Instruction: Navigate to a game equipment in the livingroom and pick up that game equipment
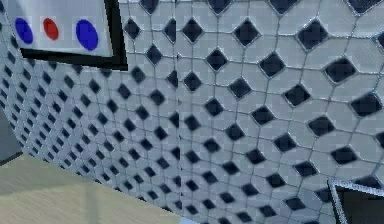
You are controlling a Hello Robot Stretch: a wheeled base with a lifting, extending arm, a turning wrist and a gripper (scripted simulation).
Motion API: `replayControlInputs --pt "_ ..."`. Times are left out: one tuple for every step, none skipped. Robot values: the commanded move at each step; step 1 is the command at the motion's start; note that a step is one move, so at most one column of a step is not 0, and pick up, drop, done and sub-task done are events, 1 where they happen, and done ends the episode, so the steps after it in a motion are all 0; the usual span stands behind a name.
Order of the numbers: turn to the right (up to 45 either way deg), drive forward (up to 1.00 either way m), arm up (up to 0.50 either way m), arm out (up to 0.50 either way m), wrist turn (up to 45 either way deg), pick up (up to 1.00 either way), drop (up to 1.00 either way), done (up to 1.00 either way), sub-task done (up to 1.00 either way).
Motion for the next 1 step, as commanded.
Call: replayControlInputs --pt "0.0 0.00 0.50 0.00 0.0 0.00 0.00 0.00 0.00"
